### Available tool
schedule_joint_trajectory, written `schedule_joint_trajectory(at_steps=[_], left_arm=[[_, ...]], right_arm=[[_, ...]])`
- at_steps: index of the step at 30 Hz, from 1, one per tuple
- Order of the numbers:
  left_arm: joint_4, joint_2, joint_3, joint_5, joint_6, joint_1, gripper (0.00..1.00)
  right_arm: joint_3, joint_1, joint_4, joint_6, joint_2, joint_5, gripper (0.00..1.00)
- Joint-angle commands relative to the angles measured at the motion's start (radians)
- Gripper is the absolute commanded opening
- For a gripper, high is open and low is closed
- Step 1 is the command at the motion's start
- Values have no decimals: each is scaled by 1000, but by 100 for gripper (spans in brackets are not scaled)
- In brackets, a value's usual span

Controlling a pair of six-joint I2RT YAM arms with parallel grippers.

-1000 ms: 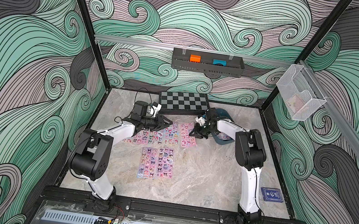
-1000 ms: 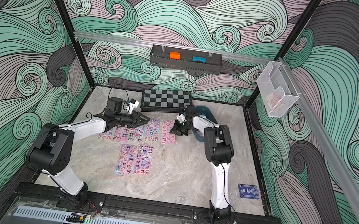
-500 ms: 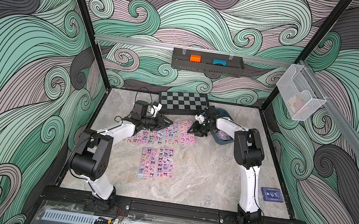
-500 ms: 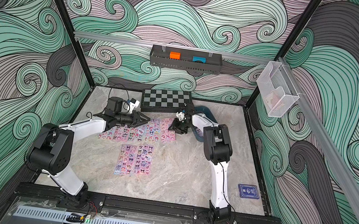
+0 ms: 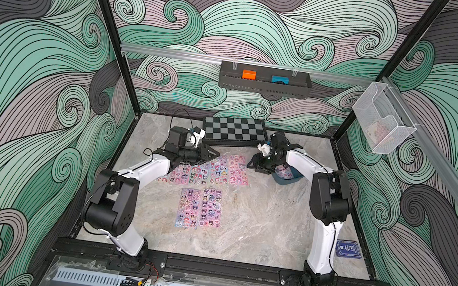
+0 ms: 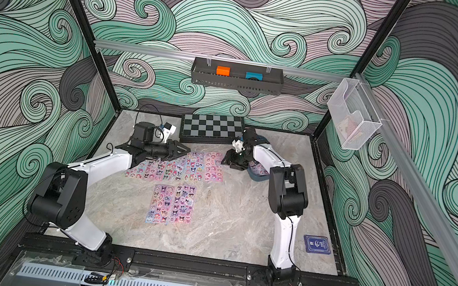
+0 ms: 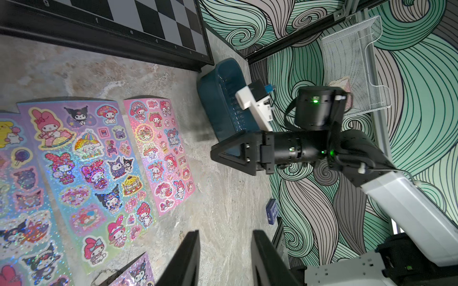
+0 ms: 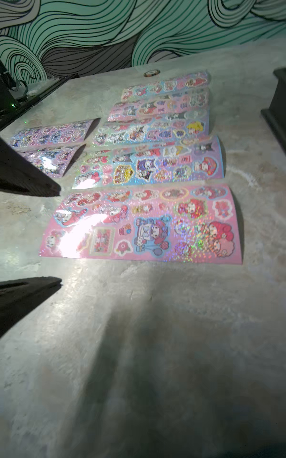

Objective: Take the stickers out of the storage box
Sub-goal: Place the sticker at the center of the board, then pick up the sticker from the storage box.

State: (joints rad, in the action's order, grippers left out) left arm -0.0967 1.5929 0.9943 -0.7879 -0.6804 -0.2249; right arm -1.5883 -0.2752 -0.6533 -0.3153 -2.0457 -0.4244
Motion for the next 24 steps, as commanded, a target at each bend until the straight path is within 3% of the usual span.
schedule_joint_trajectory(at_steps=[1,5,8,17,24], left_arm=[[4,-32,18,13,22,-2,39],[-7,-39,12,21,21,-2,39],[-20,-42,5,23,14,-2,39],[-51,-4,7,-13,-22,-2,39],[-57,8,13,-25,-23,-3,39]], right_arm=[[16,56,-12,33,105,17,60],[10,130,-50,71,137,55,66],[-31,147,-132,139,119,182,72],[-234,150,-320,299,-91,459,87],[-363,172,-347,327,-199,461,95]])
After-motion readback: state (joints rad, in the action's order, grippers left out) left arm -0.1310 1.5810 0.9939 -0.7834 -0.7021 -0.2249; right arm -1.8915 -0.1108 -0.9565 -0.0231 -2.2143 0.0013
